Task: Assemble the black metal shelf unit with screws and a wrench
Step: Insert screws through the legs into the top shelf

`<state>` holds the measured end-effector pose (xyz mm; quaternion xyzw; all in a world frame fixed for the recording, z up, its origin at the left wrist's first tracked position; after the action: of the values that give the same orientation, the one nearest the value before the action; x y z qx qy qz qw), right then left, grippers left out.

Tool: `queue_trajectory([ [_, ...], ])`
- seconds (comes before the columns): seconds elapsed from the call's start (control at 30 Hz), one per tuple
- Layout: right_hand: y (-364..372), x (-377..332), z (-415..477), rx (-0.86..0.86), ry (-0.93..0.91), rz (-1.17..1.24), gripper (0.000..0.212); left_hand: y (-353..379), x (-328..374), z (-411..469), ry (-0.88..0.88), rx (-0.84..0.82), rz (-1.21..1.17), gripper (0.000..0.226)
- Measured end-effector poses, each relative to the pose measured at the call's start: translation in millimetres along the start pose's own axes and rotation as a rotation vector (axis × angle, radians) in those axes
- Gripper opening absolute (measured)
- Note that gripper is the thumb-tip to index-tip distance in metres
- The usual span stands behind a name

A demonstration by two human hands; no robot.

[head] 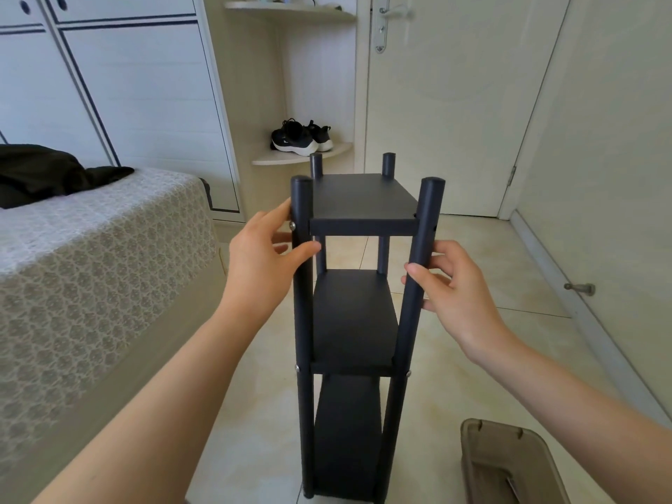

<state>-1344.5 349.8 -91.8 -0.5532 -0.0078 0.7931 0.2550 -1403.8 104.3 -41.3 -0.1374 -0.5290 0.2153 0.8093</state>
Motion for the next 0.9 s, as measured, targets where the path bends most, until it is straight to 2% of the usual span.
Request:
queue_trajectory([
  [0.3,11,-4,-10,-0.049,-0.005,0.058,0.022,-11,-17,2,-0.113,0.058,-0.030,0.058],
  [0.6,42,-6,-23,-0.166,0.014,0.059,0.024,-25,-38,2,-0.195,0.094,0.006,0.031],
  [0.9,42,2,-27,-0.194,0.049,0.054,0.026,-22,-51,-1,-0.255,0.052,0.057,0.022],
])
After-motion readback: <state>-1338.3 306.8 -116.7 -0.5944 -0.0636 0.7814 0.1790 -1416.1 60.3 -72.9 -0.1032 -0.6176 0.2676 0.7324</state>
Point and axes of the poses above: each hand's wrist, its own z-axis towards the middle knuckle, its own y-axis out of the palm, x = y × z, the point moved 10 cm from there along z, towards the middle knuckle, and after that the axes turned 9 degrees about -y, right-handed, at the moved point
